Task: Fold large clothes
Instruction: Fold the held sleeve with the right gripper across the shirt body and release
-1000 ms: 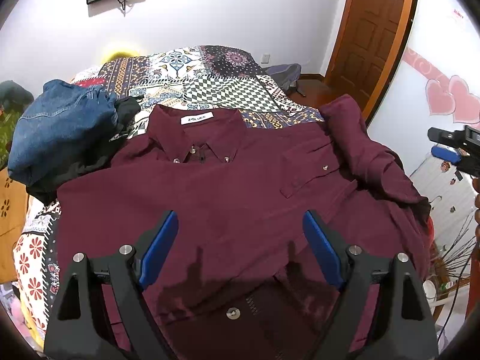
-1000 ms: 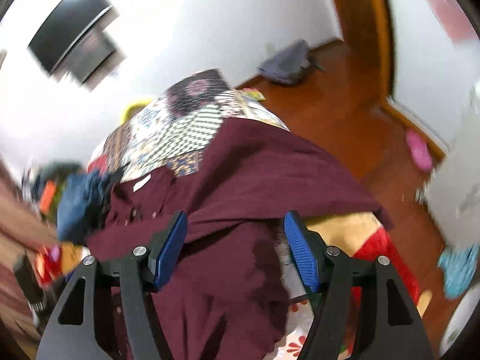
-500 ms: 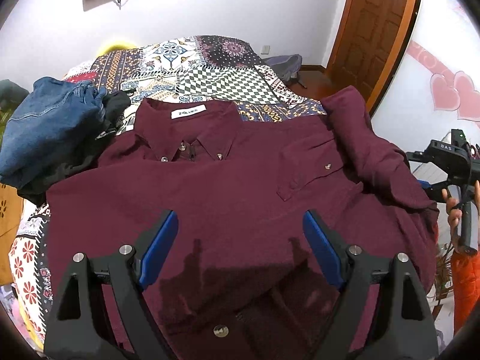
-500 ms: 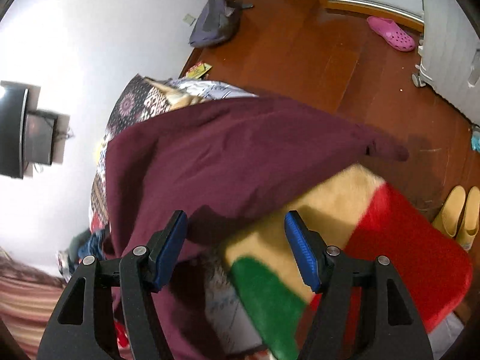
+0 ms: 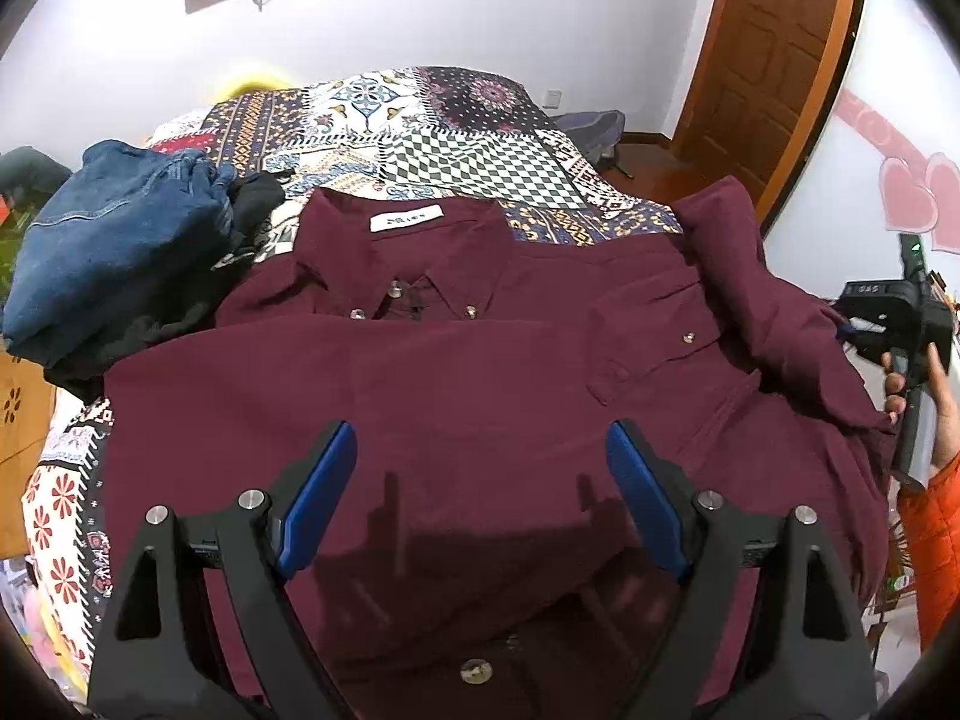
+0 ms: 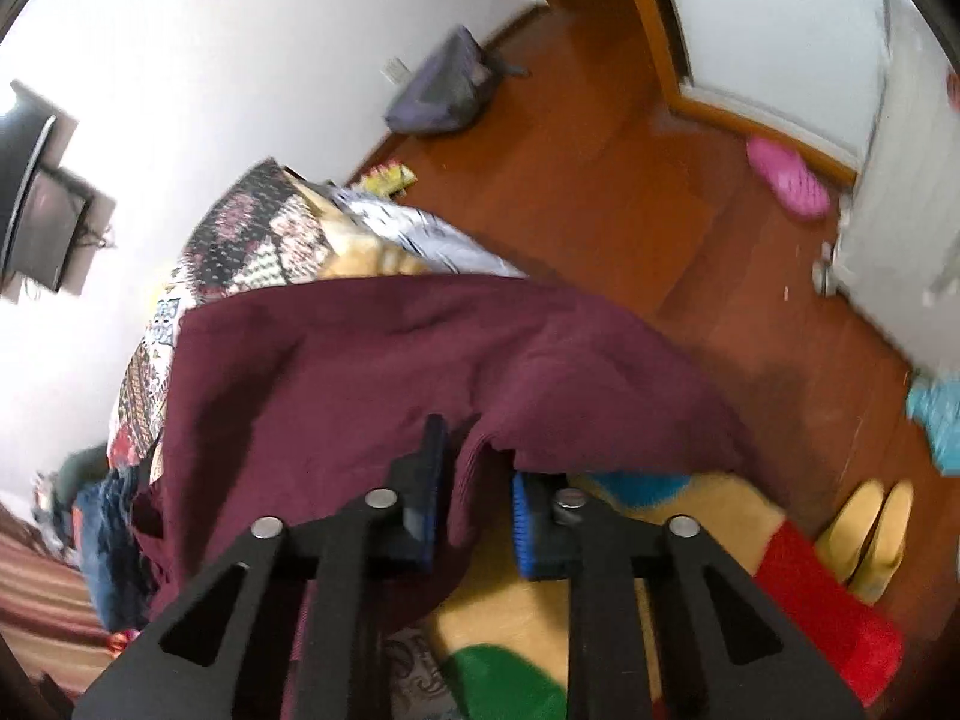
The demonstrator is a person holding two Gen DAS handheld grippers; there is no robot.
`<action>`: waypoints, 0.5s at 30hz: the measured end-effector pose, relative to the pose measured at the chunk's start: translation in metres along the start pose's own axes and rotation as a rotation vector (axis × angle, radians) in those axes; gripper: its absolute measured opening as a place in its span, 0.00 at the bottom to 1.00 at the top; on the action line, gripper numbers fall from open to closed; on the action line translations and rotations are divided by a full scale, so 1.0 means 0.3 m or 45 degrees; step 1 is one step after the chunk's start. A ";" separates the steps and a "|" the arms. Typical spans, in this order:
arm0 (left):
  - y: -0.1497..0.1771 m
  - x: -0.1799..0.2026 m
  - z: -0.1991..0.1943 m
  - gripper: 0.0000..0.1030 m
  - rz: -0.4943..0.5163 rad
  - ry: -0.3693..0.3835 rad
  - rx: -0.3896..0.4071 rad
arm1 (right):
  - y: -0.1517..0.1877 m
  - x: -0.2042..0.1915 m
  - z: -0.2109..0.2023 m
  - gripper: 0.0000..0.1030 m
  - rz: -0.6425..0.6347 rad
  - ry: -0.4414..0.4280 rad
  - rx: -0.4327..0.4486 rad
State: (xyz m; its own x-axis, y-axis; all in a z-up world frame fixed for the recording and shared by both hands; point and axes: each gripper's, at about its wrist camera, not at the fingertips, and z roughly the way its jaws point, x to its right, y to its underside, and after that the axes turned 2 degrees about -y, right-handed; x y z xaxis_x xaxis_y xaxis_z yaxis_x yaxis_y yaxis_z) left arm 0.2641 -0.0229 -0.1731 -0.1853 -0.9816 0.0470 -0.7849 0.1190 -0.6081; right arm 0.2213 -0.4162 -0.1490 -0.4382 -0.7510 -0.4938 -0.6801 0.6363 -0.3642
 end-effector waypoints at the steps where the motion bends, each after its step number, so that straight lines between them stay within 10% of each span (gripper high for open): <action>1: 0.000 -0.004 -0.006 0.82 -0.002 0.000 0.006 | -0.004 -0.019 -0.031 0.12 -0.034 -0.010 0.025; 15: 0.030 -0.113 -0.164 0.82 -0.061 0.008 0.146 | 0.087 -0.585 -0.401 0.09 -0.572 -0.313 0.252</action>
State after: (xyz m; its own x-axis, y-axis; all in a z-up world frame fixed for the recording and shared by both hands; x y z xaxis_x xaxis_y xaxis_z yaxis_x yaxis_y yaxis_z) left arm 0.2344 0.0187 -0.1412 -0.1534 -0.9847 0.0831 -0.7204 0.0539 -0.6915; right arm 0.2098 -0.2888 0.0231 0.0362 -0.9084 -0.4166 -0.6345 0.3011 -0.7119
